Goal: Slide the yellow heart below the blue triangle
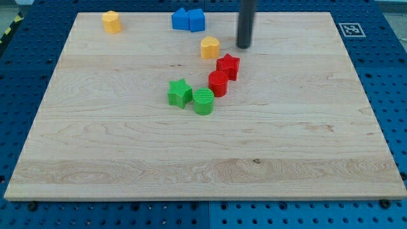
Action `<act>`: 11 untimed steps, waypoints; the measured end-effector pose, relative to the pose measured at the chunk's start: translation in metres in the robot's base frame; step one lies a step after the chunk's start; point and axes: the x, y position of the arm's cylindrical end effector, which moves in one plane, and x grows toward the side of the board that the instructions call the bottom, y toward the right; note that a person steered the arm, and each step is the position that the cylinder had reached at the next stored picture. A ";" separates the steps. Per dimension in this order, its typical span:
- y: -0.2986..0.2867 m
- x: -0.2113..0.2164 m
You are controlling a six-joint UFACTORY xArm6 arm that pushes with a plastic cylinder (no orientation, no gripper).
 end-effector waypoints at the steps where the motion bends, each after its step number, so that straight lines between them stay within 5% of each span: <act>1: 0.008 0.031; 11: -0.112 -0.002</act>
